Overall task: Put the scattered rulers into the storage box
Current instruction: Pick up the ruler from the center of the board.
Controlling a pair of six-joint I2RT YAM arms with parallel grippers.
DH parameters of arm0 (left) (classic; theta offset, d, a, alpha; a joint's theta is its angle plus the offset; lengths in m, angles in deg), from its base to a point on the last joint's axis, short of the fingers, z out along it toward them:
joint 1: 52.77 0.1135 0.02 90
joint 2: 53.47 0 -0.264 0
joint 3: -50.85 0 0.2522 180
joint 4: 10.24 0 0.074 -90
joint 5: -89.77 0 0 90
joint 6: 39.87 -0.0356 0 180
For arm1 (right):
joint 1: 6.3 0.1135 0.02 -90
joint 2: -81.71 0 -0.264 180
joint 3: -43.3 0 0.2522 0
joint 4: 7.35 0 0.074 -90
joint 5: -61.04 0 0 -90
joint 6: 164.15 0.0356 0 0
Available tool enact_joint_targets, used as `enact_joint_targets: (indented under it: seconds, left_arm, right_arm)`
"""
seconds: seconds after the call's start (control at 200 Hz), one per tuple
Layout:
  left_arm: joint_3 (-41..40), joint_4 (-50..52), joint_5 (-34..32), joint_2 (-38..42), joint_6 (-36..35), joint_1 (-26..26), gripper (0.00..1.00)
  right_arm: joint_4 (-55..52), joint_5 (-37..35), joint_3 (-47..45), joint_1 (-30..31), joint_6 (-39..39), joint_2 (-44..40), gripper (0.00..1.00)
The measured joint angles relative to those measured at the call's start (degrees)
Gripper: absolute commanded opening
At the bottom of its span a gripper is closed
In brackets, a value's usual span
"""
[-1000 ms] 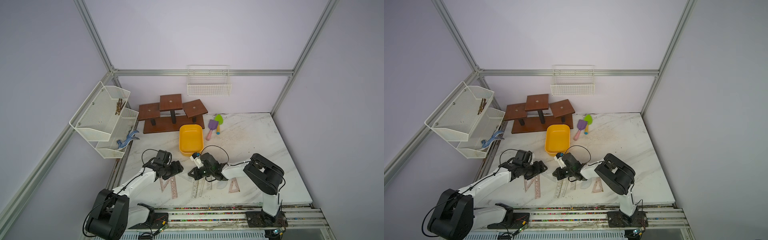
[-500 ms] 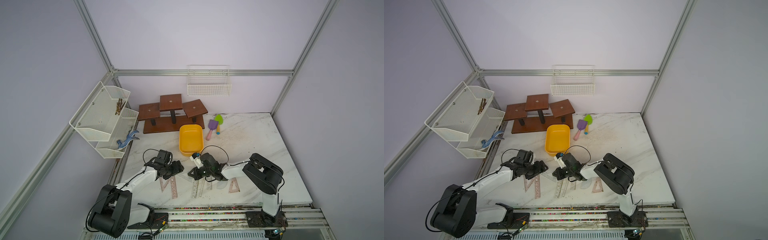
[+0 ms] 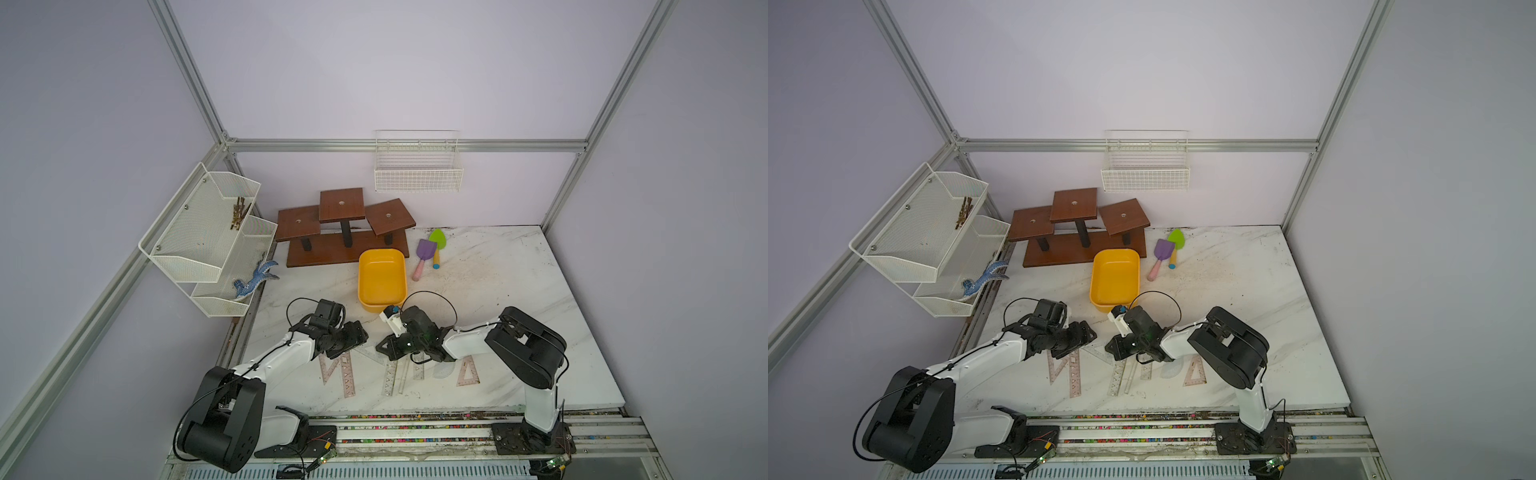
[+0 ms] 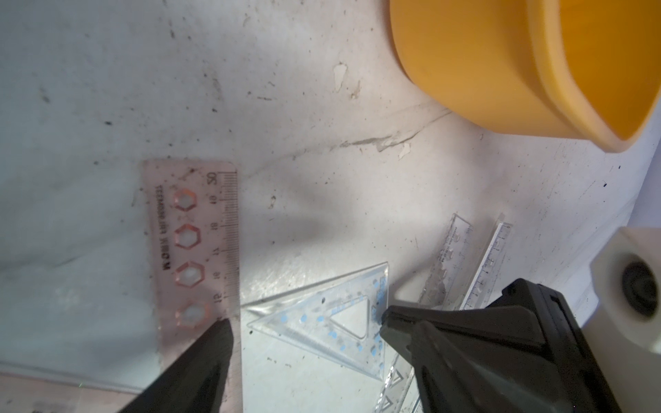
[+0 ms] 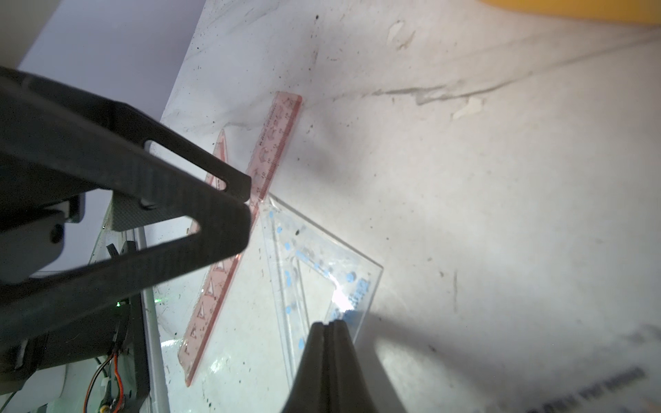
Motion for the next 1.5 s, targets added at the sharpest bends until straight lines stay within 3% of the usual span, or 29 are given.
enact_joint_targets:
  seconds: [1.5]
  left_arm:
    - [-0.9, -4.6, 1.4, -2.6, 0.6, -0.1, 0.81]
  right_arm:
    - [2.3, -0.3, -1.4, 0.0, -0.3, 0.0, 0.0]
